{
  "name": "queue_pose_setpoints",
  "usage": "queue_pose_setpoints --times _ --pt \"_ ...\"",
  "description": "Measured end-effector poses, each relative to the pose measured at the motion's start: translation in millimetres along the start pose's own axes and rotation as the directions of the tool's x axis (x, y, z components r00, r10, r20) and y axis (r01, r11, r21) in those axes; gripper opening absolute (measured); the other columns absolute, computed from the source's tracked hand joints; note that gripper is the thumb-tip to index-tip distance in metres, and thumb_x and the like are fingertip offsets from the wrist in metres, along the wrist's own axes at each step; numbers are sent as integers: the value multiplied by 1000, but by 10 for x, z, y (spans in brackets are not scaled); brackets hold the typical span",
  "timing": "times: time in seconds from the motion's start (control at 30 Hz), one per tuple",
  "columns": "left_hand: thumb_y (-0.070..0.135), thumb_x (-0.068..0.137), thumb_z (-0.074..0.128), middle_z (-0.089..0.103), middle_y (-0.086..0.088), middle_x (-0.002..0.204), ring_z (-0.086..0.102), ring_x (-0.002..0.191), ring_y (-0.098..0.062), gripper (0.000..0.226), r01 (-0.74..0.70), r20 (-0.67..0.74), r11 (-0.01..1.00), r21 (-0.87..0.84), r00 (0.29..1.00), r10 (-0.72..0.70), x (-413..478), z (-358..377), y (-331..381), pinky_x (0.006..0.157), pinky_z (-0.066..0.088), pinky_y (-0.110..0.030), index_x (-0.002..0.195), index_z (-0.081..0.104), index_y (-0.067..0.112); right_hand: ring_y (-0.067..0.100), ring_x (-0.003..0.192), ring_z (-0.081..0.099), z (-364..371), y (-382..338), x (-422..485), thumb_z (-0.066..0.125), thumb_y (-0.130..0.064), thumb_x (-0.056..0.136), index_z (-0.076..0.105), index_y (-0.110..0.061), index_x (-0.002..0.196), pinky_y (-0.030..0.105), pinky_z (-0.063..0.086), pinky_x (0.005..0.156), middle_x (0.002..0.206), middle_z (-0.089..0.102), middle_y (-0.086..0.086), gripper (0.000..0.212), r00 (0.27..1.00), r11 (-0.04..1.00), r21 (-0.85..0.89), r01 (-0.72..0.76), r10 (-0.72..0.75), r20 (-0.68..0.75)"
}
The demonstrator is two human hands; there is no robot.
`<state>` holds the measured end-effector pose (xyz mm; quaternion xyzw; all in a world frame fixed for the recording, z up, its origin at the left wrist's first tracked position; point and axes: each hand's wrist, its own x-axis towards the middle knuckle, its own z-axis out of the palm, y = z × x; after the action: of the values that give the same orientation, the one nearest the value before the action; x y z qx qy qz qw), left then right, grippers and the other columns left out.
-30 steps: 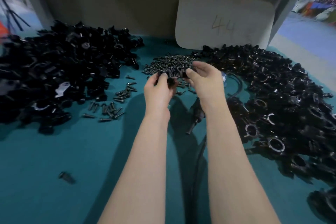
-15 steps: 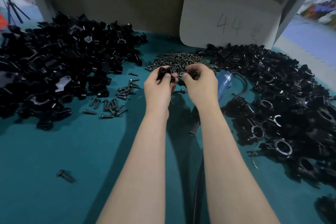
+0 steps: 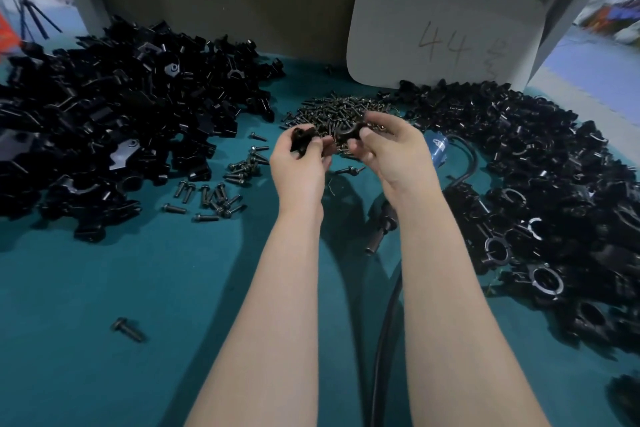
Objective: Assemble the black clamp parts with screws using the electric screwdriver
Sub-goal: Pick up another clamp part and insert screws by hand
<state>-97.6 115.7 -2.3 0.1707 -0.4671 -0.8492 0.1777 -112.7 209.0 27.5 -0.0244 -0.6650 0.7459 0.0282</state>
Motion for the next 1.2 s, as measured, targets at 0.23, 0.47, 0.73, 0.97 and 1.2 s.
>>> queue_pose_setpoints --times 0.23,0.47,0.73,0.97,1.2 --pt "0 97 36 64 0 87 58 82 -12 36 -6 124 995 97 992 -6 19 30 0 82 50 -25 107 60 24 11 98 60 -39 27 27 58 -18 93 59 -17 110 32 51 92 111 65 2 17 984 876 -448 178 -171 56" --pt "7 90 55 67 -2 106 63 98 -15 40 -178 382 906 385 924 19 -1 41 -1 94 49 -28 128 54 20 20 99 65 -75 17 41 58 -10 93 65 -21 101 41 52 93 99 68 4 16 976 900 -378 219 -201 87" --pt "20 93 60 70 -1 101 67 94 -19 22 -295 339 790 538 934 118 -6 56 -23 85 55 -37 115 60 21 14 102 65 -51 6 13 58 -9 92 67 -12 115 35 51 95 106 69 2 25 975 902 -370 221 -196 104" --pt "20 95 57 70 -1 98 66 88 -17 20 -310 347 767 562 930 121 -10 63 -6 72 51 -27 115 59 21 15 105 63 -55 2 10 58 -10 93 66 -12 118 36 50 96 111 68 3 26 974 894 -385 227 -203 103" --pt "23 93 58 69 -3 89 58 67 -15 13 -307 342 738 600 933 111 -13 54 3 53 38 -21 106 60 20 13 104 63 -57 23 17 58 -13 93 67 -16 115 36 50 96 108 69 -2 24 971 882 -408 238 -218 94"
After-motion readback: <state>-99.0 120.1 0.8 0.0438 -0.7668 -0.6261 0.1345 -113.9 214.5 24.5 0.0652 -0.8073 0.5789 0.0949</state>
